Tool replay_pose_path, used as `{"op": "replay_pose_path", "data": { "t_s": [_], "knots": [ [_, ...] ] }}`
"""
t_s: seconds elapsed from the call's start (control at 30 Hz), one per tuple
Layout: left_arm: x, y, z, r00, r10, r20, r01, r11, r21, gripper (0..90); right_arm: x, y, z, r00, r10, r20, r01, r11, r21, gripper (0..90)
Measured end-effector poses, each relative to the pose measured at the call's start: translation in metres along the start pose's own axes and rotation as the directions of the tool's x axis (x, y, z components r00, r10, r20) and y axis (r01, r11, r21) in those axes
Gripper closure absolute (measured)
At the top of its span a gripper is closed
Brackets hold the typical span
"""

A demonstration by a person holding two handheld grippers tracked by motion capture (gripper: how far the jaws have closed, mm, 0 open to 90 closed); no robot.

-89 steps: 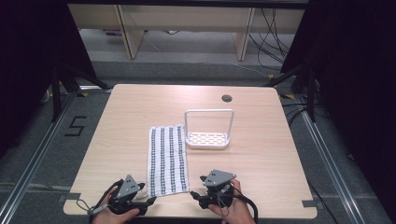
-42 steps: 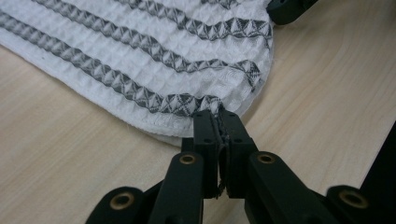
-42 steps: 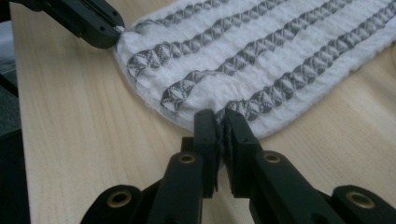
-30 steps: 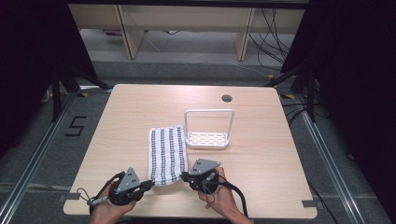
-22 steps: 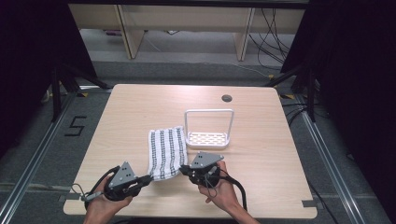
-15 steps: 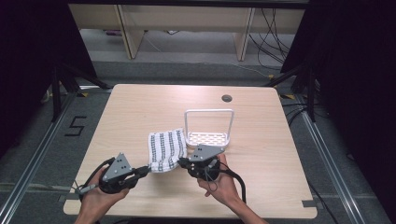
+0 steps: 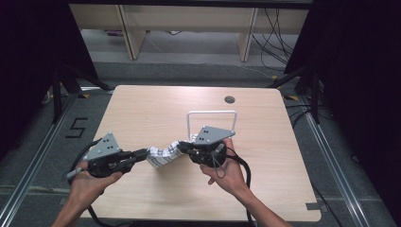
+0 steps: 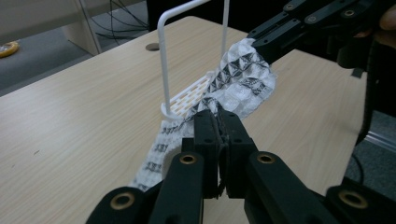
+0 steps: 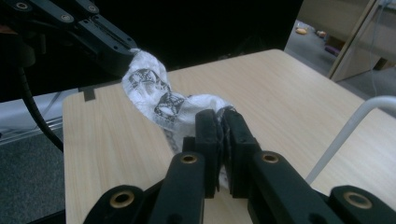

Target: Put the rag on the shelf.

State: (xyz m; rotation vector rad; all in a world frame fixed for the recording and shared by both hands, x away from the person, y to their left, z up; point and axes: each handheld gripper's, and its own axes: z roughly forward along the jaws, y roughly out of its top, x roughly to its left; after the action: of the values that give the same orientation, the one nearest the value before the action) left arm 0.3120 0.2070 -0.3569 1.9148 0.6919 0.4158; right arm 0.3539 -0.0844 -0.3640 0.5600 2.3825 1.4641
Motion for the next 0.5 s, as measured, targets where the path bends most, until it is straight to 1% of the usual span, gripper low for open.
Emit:
{"op": "replay_pose_path", "data": {
  "t_s": [0.03,0.07,0.1,0.13,0.17,0.2,0.23,0.3,0.4,0.43,0.47,0.5],
  "knots": [
    [0.000,0.000,0.000,1.0000,0.000,0.000,0.000,1.0000,0.000,86.5,-0.001,0.004,-0.004,0.9999,-0.012,0.002,0.012,0.9999,-0.004,86.2],
    [-0.001,0.007,-0.004,0.9999,-0.002,0.014,0.002,0.9998,-0.018,86.5,-0.001,0.008,-0.008,0.9998,-0.018,0.002,0.018,0.9997,-0.018,86.3],
    [-0.001,0.007,-0.004,0.9999,-0.002,0.014,0.002,0.9998,-0.018,86.5,-0.001,0.008,-0.008,0.9998,-0.018,0.002,0.018,0.9997,-0.018,86.3],
    [-0.002,0.011,-0.007,0.9999,-0.001,0.014,0.001,0.9997,-0.023,86.5,0.000,0.010,-0.011,0.9999,-0.013,0.001,0.013,0.9998,-0.014,86.2],
    [-0.003,0.015,-0.010,0.9998,0.002,0.022,-0.001,0.9996,-0.028,86.6,0.000,0.014,-0.016,0.9998,-0.022,-0.003,0.022,0.9996,-0.018,86.2],
    [-0.004,0.018,-0.012,0.9995,0.004,0.030,-0.003,0.9994,-0.035,86.5,0.001,0.017,-0.022,0.9998,-0.021,0.003,0.021,0.9994,-0.027,86.3],
    [-0.006,0.024,-0.015,0.9992,0.006,0.040,-0.004,0.9986,-0.052,86.5,0.001,0.021,-0.031,0.9998,-0.018,0.009,0.018,0.9987,-0.047,86.3],
    [-0.008,0.032,-0.017,0.9990,0.014,0.043,-0.011,0.9977,-0.067,86.5,0.001,0.025,-0.039,0.9996,-0.026,0.008,0.026,0.9978,-0.061,86.3],
    [-0.014,0.044,-0.017,0.9973,0.027,0.068,-0.022,0.9967,-0.079,86.6,0.003,0.030,-0.054,0.9993,-0.029,0.023,0.030,0.9965,-0.078,86.3],
    [-0.016,0.048,-0.017,0.9968,0.034,0.072,-0.028,0.9968,-0.075,86.5,0.002,0.031,-0.056,0.9985,-0.041,0.036,0.044,0.9948,-0.092,86.3],
    [-0.018,0.053,-0.015,0.9964,0.039,0.075,-0.033,0.9968,-0.073,86.6,0.002,0.031,-0.060,0.9984,-0.046,0.033,0.049,0.9944,-0.094,86.3],
    [-0.019,0.055,-0.014,0.9958,0.045,0.079,-0.039,0.9966,-0.073,86.6,0.004,0.031,-0.064,0.9990,-0.030,0.032,0.033,0.9951,-0.093,86.3]
  ]
}}
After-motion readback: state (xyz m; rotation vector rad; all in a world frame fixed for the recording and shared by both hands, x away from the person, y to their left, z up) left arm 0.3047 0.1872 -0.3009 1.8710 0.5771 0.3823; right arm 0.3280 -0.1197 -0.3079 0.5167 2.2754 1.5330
